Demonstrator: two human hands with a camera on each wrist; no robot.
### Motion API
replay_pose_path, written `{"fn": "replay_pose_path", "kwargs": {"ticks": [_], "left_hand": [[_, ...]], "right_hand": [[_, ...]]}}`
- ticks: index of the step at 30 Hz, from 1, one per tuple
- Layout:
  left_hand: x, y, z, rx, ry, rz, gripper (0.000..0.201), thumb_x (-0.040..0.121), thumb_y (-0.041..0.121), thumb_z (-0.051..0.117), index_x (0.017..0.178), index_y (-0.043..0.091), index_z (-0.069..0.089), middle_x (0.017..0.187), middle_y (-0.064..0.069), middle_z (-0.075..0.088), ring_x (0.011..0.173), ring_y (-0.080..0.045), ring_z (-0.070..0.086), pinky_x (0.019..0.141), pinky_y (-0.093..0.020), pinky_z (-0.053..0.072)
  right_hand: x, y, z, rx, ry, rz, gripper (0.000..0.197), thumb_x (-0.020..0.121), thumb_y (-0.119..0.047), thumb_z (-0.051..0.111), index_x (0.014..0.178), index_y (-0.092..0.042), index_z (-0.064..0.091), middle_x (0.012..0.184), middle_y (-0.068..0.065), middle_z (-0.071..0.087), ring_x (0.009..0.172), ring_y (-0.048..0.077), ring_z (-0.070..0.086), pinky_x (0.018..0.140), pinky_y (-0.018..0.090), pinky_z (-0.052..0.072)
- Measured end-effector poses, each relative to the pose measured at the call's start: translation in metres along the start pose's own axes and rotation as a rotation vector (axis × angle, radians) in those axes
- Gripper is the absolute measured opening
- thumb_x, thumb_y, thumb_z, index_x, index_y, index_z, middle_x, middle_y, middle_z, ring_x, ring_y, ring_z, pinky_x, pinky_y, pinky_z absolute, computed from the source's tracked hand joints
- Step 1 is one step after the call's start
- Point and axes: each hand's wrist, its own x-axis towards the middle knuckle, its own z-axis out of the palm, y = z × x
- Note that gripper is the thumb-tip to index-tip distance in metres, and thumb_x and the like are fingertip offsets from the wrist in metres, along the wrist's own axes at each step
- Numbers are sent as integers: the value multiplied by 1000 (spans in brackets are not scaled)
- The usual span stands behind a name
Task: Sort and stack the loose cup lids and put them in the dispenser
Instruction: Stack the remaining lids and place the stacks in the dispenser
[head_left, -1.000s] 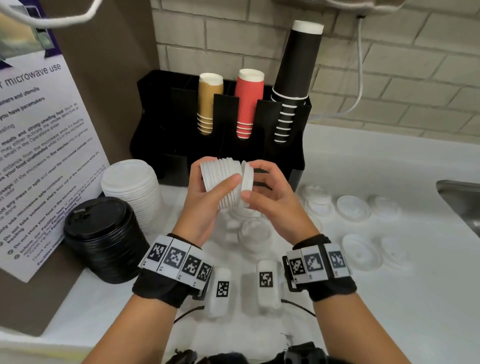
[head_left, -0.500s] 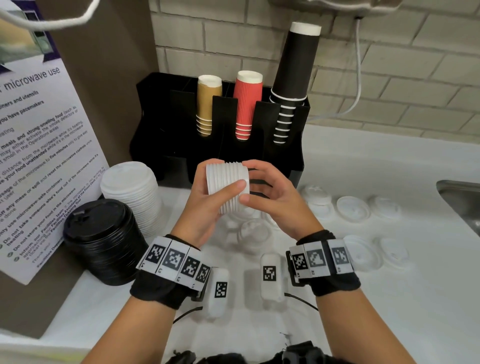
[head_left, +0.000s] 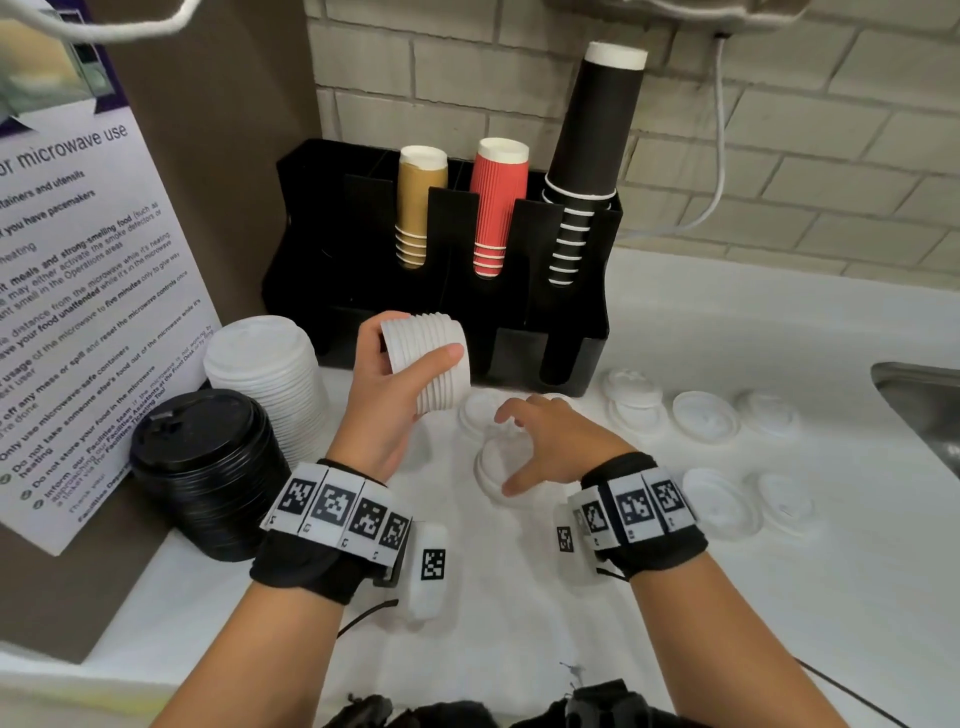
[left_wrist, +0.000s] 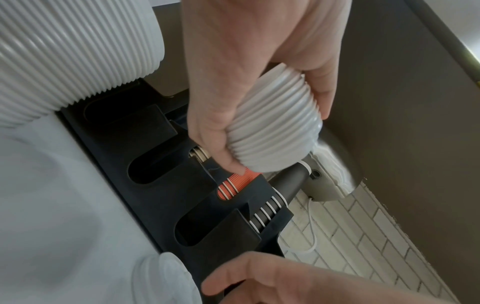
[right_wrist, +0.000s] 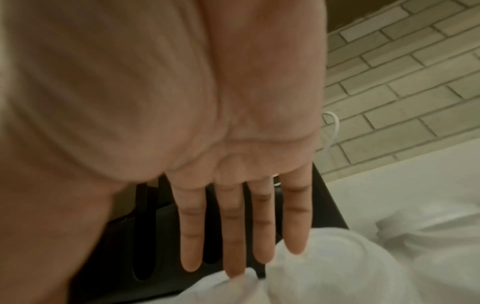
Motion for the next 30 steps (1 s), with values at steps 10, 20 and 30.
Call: {"fn": "replay_pose_path", "kwargs": {"ticks": [10,20,30], "left_hand": [[-3,-5,-1,-17,-1,-43,59,60,29,76,112,33,47,116,4,52,108,-16,55,65,-22,53],[-7,-4,7,-61,-37,-78,63,60,29,76,116,28,48,113,3,57,106,-16,58,65,-26,54],[-11,0,6,-3,-146,-89,62,63,25,85,114,28,50,110,2,58,103,-16,60,67,-26,54]], "right_hand": [[8,12,1,83,3,20,83,65,-30,85,133,-29,39,125,0,45,114,19,45,94,34,45],[-21,-16,-10,985,332,-280,54,73,-22,68,122,-36,51,114,7,60,98,18,65,80,27,54],[-27,-26,-14,951,356,-355,57,82,-5,72,131,-23,50,122,10,59,110,24,60,97,46,50]]}}
